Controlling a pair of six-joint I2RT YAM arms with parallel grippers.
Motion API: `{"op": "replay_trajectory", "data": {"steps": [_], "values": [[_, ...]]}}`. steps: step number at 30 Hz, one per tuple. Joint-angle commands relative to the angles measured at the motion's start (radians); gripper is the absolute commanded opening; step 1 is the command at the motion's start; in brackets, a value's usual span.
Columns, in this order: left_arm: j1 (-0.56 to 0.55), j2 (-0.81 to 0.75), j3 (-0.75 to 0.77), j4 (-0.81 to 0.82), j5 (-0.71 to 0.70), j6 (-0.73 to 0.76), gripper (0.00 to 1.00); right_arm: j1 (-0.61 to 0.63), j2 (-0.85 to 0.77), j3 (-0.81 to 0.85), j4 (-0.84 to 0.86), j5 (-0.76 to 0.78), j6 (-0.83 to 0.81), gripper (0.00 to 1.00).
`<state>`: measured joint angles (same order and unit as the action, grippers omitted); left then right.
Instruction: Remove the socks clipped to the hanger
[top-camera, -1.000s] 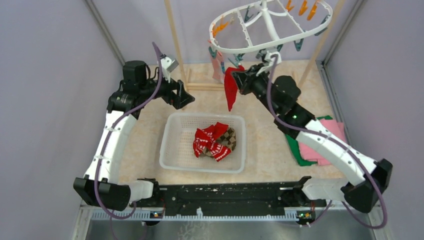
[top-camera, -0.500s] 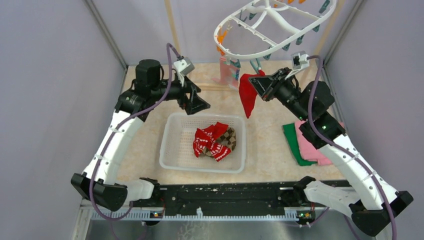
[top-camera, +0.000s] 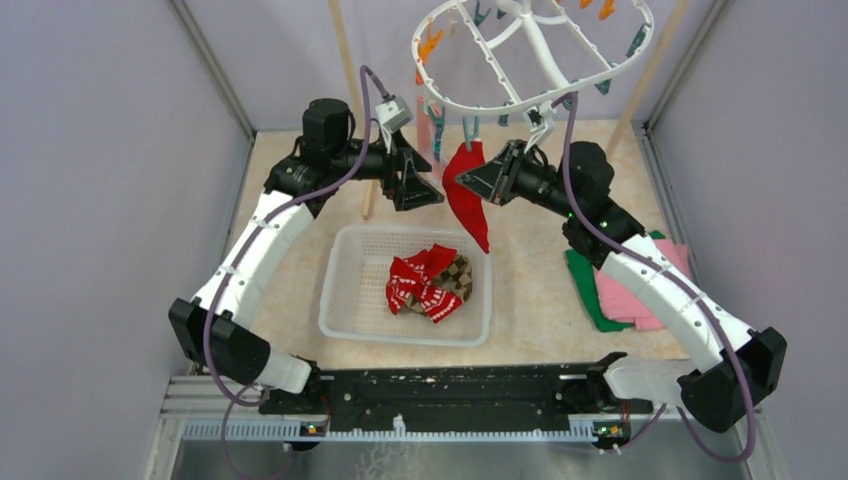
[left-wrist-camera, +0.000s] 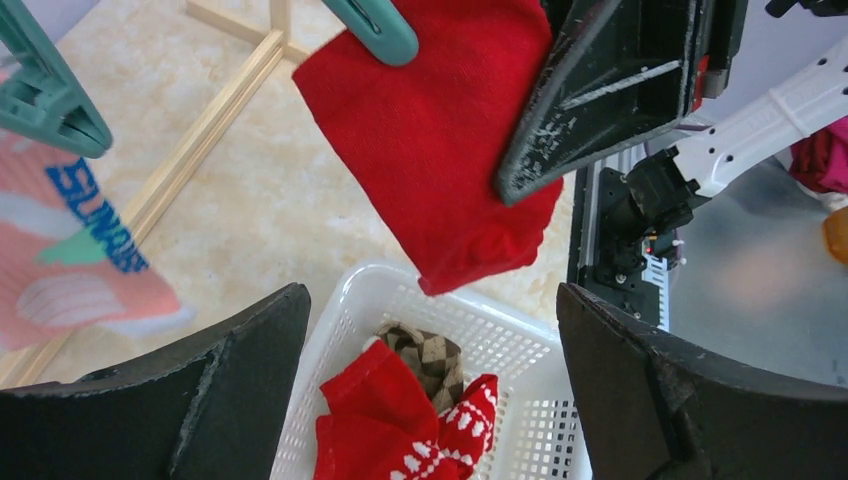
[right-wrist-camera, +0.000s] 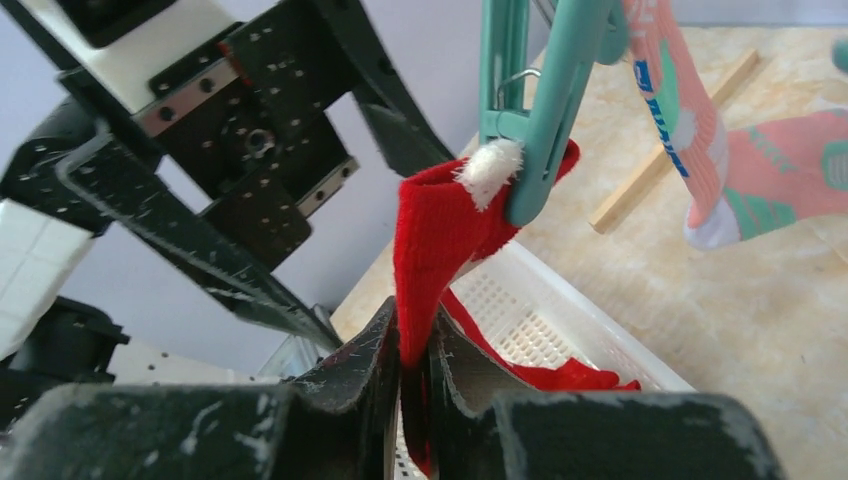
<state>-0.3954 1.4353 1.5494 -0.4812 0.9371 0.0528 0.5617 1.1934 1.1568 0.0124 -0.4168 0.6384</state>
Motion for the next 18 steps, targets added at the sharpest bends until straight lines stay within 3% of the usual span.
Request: {"op": "replay_trajectory", "data": {"steps": [1, 4, 11, 14, 18], "values": [[-0.006, 0.043, 0.059, 0.124, 0.122, -0.043, 0.99, -0.012, -0.018, 0.063, 0.089, -0.075, 0.036, 0.14], [-0.015, 0.047, 0.041, 0.179, 0.152, -0.08, 0.97, -0.011, -0.007, 0.064, 0.105, -0.086, 0.05, 0.14], [-0.029, 0.035, -0.043, 0.251, 0.178, -0.125, 0.83, -0.015, 0.0, 0.058, 0.139, -0.109, 0.083, 0.14], [-0.031, 0.029, -0.08, 0.297, 0.192, -0.157, 0.64, -0.017, -0.008, 0.046, 0.145, -0.11, 0.09, 0.17], [-0.031, 0.028, -0.1, 0.345, 0.178, -0.199, 0.19, -0.02, -0.026, 0.039, 0.114, -0.067, 0.067, 0.33]]}}
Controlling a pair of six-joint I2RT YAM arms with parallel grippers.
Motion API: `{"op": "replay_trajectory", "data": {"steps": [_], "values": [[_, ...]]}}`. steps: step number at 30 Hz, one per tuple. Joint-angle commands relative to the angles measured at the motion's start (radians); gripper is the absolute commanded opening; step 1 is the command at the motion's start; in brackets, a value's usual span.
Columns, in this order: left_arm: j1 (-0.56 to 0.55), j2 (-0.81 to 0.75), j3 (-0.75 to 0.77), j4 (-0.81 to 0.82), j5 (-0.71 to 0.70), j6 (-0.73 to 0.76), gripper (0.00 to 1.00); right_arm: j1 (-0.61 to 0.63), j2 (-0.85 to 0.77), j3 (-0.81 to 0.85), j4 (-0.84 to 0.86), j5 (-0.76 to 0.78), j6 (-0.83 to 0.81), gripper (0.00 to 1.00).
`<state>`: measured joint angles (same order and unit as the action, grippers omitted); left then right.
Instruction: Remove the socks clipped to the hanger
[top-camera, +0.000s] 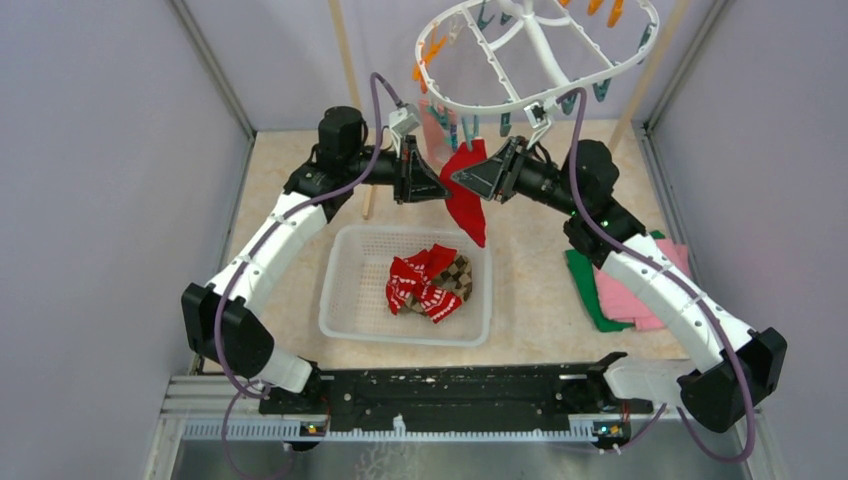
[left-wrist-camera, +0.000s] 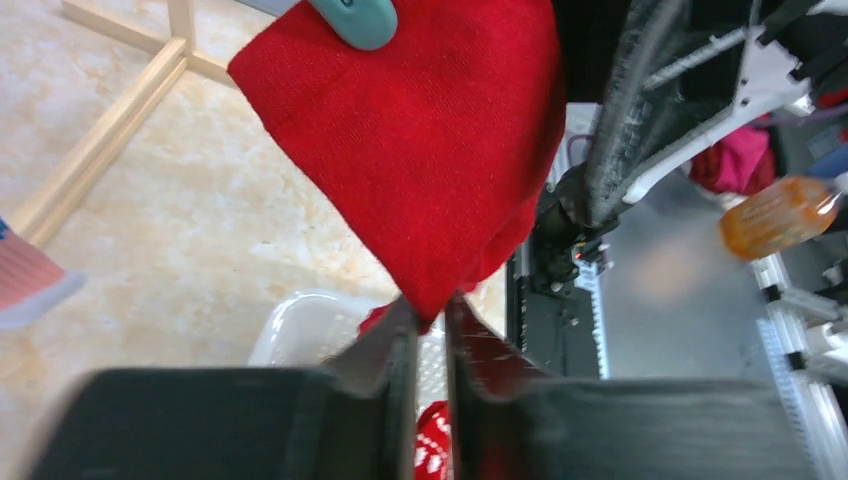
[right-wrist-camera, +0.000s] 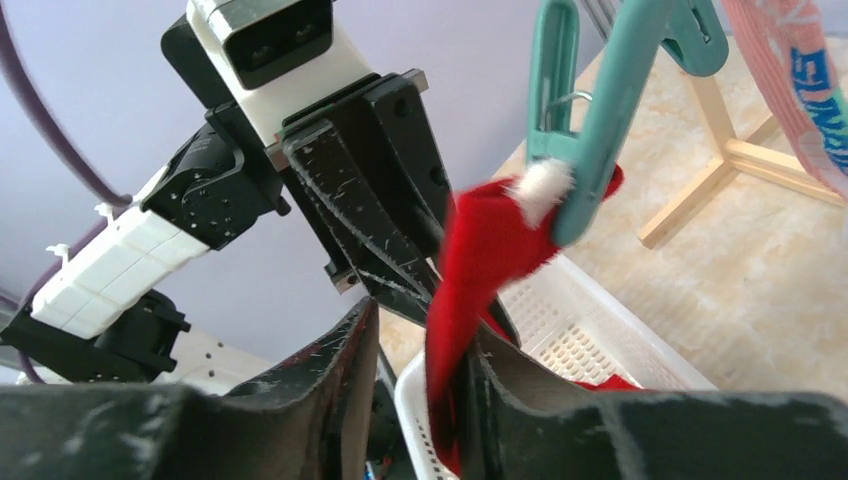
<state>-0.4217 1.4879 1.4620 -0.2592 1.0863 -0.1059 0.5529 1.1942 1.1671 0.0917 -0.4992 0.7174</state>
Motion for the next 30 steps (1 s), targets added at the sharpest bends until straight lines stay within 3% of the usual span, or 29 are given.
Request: {"op": "replay_trajectory", "data": {"steps": [1, 3, 6, 10, 16, 30], "values": [[-0.005, -0.024, -0.018, 0.137, 0.027, -0.048, 0.1, -0.012, -0.033, 0.031, 0.011, 0.042, -0.026, 0.41], [-0.005, -0.024, -0.028, 0.164, 0.018, -0.069, 0.0, -0.013, -0.045, 0.036, -0.032, 0.105, -0.06, 0.55], [-0.009, -0.023, -0.032, 0.176, 0.004, -0.084, 0.0, -0.011, -0.056, 0.057, -0.086, 0.229, -0.107, 0.72], [-0.017, -0.023, -0.031, 0.178, -0.02, -0.087, 0.0, -0.011, -0.04, 0.099, -0.09, 0.337, -0.14, 0.8], [-0.036, -0.019, -0.025, 0.166, -0.046, -0.085, 0.0, -0.01, 0.047, 0.186, -0.099, 0.381, -0.163, 0.8], [-0.072, -0.023, -0.023, 0.114, -0.098, -0.026, 0.0, -0.008, 0.103, 0.202, -0.027, 0.421, -0.178, 0.66]]}}
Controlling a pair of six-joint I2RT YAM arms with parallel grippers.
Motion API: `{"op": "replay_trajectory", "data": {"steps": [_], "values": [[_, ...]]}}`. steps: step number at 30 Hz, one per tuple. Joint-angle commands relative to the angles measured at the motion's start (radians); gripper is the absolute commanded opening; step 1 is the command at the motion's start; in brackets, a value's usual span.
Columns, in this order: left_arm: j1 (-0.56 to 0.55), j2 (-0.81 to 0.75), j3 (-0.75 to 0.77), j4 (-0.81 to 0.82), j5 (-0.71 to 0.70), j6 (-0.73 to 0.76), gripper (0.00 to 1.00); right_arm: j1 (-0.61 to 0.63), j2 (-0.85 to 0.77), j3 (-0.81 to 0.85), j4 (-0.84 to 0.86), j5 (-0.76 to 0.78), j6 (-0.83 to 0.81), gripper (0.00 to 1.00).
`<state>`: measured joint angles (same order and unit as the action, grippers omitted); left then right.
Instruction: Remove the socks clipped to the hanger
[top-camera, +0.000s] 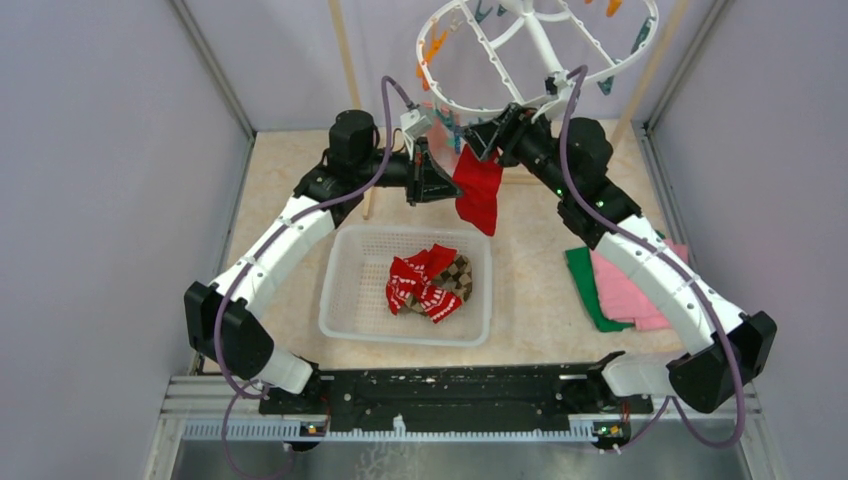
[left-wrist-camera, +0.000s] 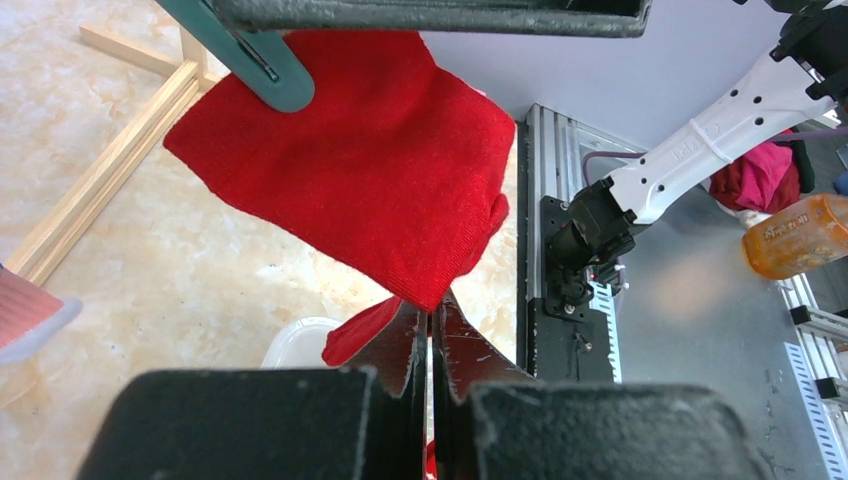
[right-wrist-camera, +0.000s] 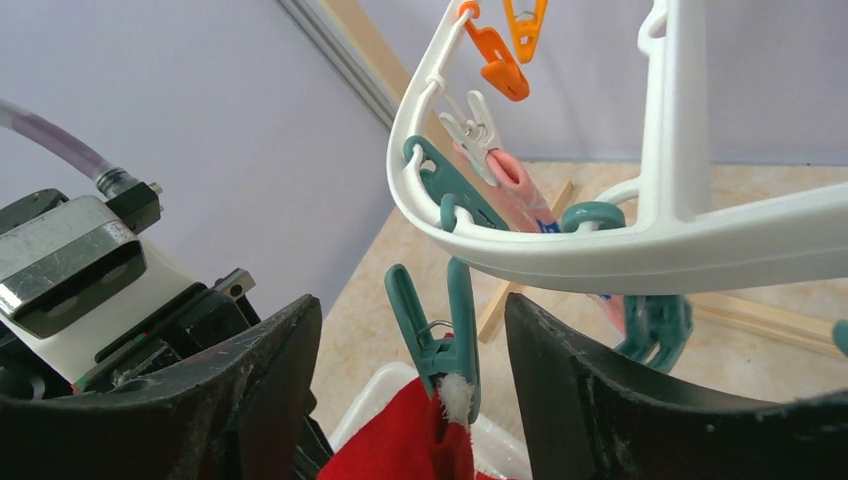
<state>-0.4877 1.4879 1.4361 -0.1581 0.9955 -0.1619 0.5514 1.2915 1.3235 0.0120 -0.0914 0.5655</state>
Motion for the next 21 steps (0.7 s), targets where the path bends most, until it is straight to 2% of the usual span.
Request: {"op": "replay_trajectory", "data": {"steps": [1, 10, 12, 16, 21], "values": [[-0.007, -0.023, 0.007, 0.01, -0.01, 0.031, 0.0, -0.008, 0.014, 0.055, 0.049, 0.012, -0.028, 0.64], [-0.009, -0.027, 0.017, -0.012, -0.028, 0.053, 0.0, -0.007, 0.065, 0.095, 0.044, 0.003, -0.048, 0.54], [-0.011, -0.026, 0.019, -0.019, -0.033, 0.061, 0.0, -0.007, 0.067, 0.095, 0.05, 0.007, -0.049, 0.48], [-0.011, -0.033, 0.02, -0.045, -0.055, 0.087, 0.0, -0.007, 0.055, 0.093, 0.055, 0.008, -0.05, 0.3], [-0.012, -0.048, 0.004, -0.101, -0.101, 0.148, 0.0, -0.01, 0.028, 0.096, 0.043, 0.012, -0.064, 0.15]]}}
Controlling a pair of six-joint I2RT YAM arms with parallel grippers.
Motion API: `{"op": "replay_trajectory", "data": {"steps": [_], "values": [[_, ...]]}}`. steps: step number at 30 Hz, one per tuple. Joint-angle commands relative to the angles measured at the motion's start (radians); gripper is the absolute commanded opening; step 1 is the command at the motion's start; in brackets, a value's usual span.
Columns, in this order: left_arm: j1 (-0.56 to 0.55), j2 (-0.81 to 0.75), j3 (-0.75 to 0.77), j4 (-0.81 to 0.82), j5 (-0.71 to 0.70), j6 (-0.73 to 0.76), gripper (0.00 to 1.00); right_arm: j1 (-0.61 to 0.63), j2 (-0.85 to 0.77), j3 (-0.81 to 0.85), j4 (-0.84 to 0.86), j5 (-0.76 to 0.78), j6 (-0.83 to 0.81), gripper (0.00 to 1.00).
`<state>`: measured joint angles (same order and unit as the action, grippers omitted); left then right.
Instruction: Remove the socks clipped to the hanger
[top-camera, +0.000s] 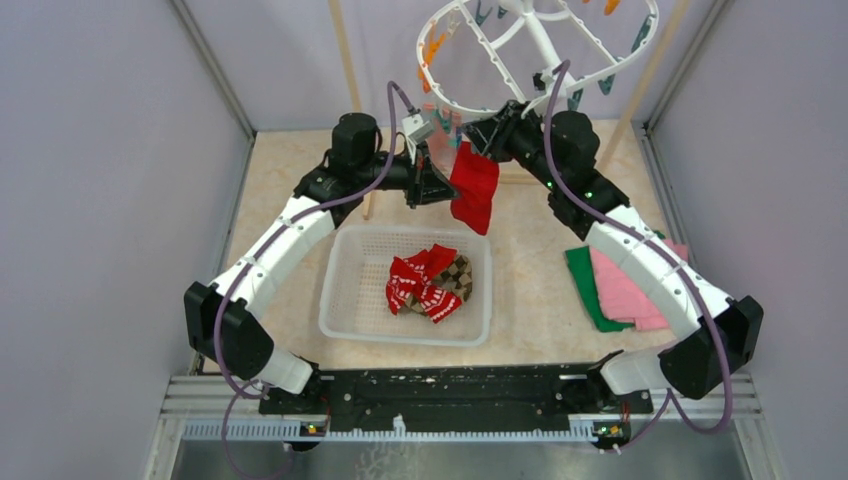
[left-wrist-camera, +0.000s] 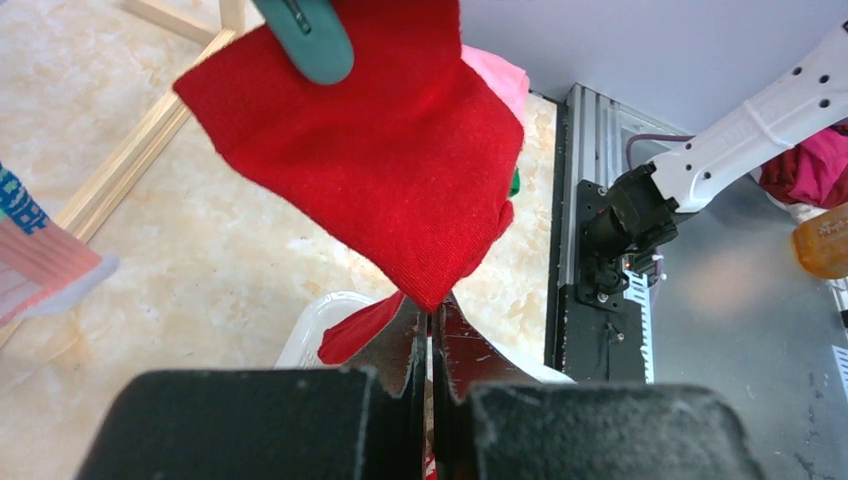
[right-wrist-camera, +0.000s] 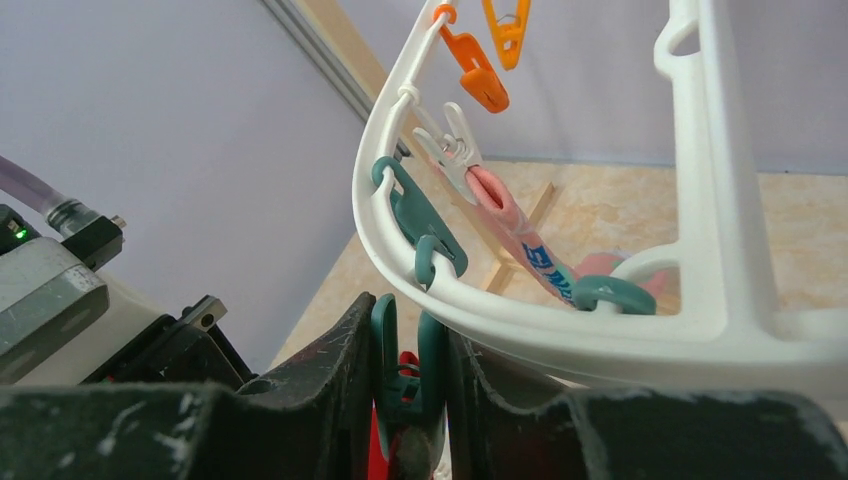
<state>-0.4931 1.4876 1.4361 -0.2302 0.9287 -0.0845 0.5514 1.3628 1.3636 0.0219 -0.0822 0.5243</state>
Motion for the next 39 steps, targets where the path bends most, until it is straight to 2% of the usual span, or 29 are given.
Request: {"op": "replay_trajectory", "data": {"steps": [1, 7, 20, 21, 24, 25, 27, 31, 39], "values": [[-0.005, -0.051, 0.0, -0.042, -0.047, 0.095, 0.0, -0.011, -0.046, 0.059, 0.03, 0.001, -0.023, 0.12], [-0.005, -0.088, -0.024, -0.121, -0.162, 0.198, 0.0, -0.021, -0.068, 0.062, 0.03, -0.016, -0.01, 0.0], [-0.004, -0.175, -0.125, -0.337, -0.319, 0.345, 0.0, -0.097, -0.186, 0.0, -0.014, -0.085, 0.076, 0.0], [-0.004, -0.187, -0.139, -0.345, -0.36, 0.344, 0.06, -0.104, -0.201, -0.008, -0.02, -0.085, 0.073, 0.0], [-0.004, -0.246, -0.212, -0.312, -0.431, 0.334, 0.64, -0.121, -0.249, -0.035, -0.06, -0.089, 0.066, 0.0], [-0.004, -0.264, -0.23, -0.285, -0.444, 0.325, 0.78, -0.126, -0.263, -0.042, -0.069, -0.091, 0.06, 0.0], [-0.003, -0.267, -0.215, -0.263, -0.452, 0.315, 0.96, -0.136, -0.284, -0.052, -0.086, -0.089, 0.053, 0.02], [-0.002, -0.179, -0.085, -0.263, -0.449, 0.297, 0.99, -0.147, -0.305, -0.056, -0.12, -0.088, 0.038, 0.12], [0.037, 0.071, 0.161, -0.156, -0.285, 0.231, 0.99, -0.15, -0.327, -0.053, -0.156, -0.068, 0.019, 0.37]]}}
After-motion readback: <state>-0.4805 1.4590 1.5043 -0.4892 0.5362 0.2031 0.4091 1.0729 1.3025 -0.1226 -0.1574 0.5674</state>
